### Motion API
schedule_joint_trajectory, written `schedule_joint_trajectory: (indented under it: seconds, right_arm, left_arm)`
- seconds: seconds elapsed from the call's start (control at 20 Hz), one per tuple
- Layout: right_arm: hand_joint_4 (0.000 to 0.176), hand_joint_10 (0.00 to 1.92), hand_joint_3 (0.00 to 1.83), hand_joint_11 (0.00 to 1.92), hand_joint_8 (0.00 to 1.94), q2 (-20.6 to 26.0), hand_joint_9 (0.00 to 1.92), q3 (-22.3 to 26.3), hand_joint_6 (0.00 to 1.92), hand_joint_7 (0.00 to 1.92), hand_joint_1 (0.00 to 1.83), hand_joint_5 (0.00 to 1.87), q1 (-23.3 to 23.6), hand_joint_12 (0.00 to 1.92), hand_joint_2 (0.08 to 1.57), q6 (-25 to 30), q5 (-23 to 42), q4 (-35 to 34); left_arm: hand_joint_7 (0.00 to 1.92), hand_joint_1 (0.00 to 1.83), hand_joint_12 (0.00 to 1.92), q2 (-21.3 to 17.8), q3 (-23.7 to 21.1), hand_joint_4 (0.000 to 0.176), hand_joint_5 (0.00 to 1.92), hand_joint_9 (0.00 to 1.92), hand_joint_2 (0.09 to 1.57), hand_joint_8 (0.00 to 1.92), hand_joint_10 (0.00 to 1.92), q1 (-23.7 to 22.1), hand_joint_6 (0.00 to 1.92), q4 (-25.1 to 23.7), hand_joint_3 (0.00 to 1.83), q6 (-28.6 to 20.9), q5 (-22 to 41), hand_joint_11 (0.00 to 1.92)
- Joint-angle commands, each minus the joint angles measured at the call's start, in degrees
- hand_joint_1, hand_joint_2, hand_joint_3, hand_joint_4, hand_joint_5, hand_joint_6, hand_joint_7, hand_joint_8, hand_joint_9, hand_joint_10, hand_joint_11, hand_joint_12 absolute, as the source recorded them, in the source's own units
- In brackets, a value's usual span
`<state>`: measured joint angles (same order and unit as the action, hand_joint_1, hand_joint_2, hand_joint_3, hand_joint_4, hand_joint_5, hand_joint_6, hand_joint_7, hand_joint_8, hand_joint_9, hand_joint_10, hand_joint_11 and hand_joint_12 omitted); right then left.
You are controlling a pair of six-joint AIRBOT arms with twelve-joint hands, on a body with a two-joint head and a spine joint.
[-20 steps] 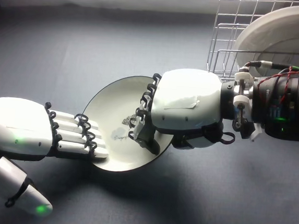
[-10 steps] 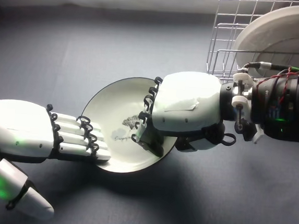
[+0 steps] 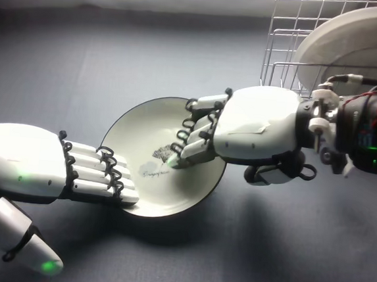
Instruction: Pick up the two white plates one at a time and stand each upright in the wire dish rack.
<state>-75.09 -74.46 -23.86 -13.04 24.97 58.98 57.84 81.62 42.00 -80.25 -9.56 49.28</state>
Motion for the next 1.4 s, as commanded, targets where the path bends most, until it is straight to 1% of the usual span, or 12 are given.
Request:
schedule_joint_trajectory:
  seconds: [0.0, 0.15, 0.35, 0.45, 0.6, 0.8, 0.85, 0.95, 1.0, 1.1, 1.2, 1.35]
  right_arm:
    - [0.0, 0.0, 0.0, 0.0, 0.0, 0.5, 0.4, 0.76, 0.0, 0.36, 1.51, 0.32, 0.62, 1.2, 0.97, -0.01, 4.72, -1.81]
    - [0.0, 0.0, 0.01, 0.0, 0.0, 1.73, 0.33, 2.52, 0.0, 0.31, 1.56, 0.28, 0.96, 1.08, 0.99, -0.01, 4.86, -1.81]
    - [0.0, 0.0, 0.01, 0.0, 0.0, 2.04, 0.31, 2.98, 0.0, 0.28, 1.58, 0.24, 1.1, 1.07, 1.01, -0.02, 4.74, -1.81]
    - [0.0, 0.0, 0.01, 0.0, 0.0, 2.13, 0.26, 2.98, 0.0, 0.23, 1.57, 0.2, 1.16, 1.01, 1.03, -0.02, 4.72, -1.81]
    - [0.0, 0.0, 0.01, 0.0, 0.0, 2.52, 0.24, 2.99, 0.0, 0.19, 1.54, 0.16, 1.31, 0.96, 1.04, -0.02, 4.74, -1.81]
    - [0.0, 0.0, 0.0, 0.0, 0.0, 3.26, 0.24, 3.27, 0.0, 0.18, 1.55, 0.16, 2.14, 0.99, 1.04, -0.02, 4.95, -1.81]
    - [0.0, 0.0, 0.0, 0.0, 0.0, 3.41, 0.22, 3.33, 0.0, 0.16, 1.54, 0.14, 2.44, 0.96, 1.05, -0.01, 4.95, -1.81]
    - [0.0, 0.0, 0.0, 0.0, 0.0, 3.78, 0.19, 3.62, 0.0, 0.15, 1.55, 0.13, 3.01, 0.88, 1.05, -0.01, 4.94, -1.81]
    - [0.0, 0.01, 0.0, 0.0, 0.0, 3.95, 0.2, 3.82, 0.0, 0.16, 1.55, 0.14, 3.29, 0.93, 1.05, -0.01, 4.94, -1.81]
    - [0.0, 0.0, 0.0, 0.0, 0.0, 4.19, 0.2, 4.19, 0.0, 0.15, 1.56, 0.13, 3.65, 0.92, 1.05, -0.01, 4.93, -1.8]
    - [0.0, 0.0, 0.01, 0.0, 0.0, 4.63, 0.17, 5.13, 0.0, 0.12, 1.56, 0.08, 4.04, 0.85, 1.07, 0.0, 4.92, -1.8]
    - [0.0, 0.01, 0.0, 0.0, 0.01, 5.34, 0.2, 6.62, 0.01, 0.17, 1.55, 0.13, 4.47, 0.89, 1.07, 0.0, 4.92, -1.8]
  left_arm:
    - [0.01, 0.0, 0.0, -0.17, 0.69, 0.0, 0.01, 0.01, 1.12, 0.0, 0.0, -0.72, 0.0, -0.13, 0.0, -0.8, -0.58, 0.0]
    - [0.02, 0.0, 0.0, -0.3, 1.8, 0.0, 0.01, 0.02, 1.12, 0.01, 0.01, -4.76, 0.0, -1.23, 0.0, -1.78, -0.58, 0.0]
    - [0.03, 0.0, 0.0, -0.66, 2.58, 0.0, 0.02, 0.01, 1.12, 0.01, 0.0, -7.98, 0.0, -3.35, 0.0, -3.09, -0.59, 0.0]
    - [0.02, 0.0, 0.0, -0.58, 3.91, 0.0, 0.01, 0.01, 1.12, 0.01, 0.0, -10.22, 0.0, -4.78, 0.0, -3.2, -0.59, 0.0]
    - [0.02, 0.0, 0.0, 0.11, 6.45, 0.0, 0.02, 0.01, 1.12, 0.01, 0.0, -11.93, 0.01, -4.88, 0.0, -3.59, -0.71, 0.0]
    - [0.01, 0.0, 0.0, 0.3, 6.73, 0.0, 0.02, 0.0, 1.12, 0.0, 0.0, -11.07, 0.01, -6.54, 0.0, -3.62, -0.56, 0.0]
    - [0.01, 0.0, 0.0, 0.33, 6.61, 0.0, 0.01, 0.0, 1.12, 0.0, 0.0, -10.57, 0.0, -6.54, 0.0, -3.62, -0.56, 0.0]
    - [0.04, 0.0, 0.01, 0.55, 6.38, 0.0, 0.04, 0.03, 1.12, 0.01, 0.01, -9.24, 0.01, -6.54, 0.0, -3.6, -0.56, 0.01]
    - [0.02, 0.0, 0.0, 0.67, 6.21, 0.0, 0.01, 0.01, 1.11, 0.0, 0.0, -8.38, 0.0, -6.53, 0.0, -3.6, -0.58, 0.0]
    - [0.04, 0.0, 0.01, 0.79, 5.93, 0.0, 0.03, 0.03, 1.11, 0.01, 0.01, -7.24, 0.01, -6.53, 0.0, -3.58, -0.6, 0.01]
    - [0.03, 0.0, 0.0, 1.07, 5.71, 0.0, 0.03, 0.01, 1.12, 0.0, 0.0, -5.7, 0.01, -6.53, 0.0, -3.4, -0.67, 0.0]
    - [0.04, 0.0, 0.0, 1.39, 5.36, 0.0, 0.04, 0.03, 1.11, 0.01, 0.01, -3.88, 0.01, -6.49, 0.0, -2.91, -0.68, 0.01]
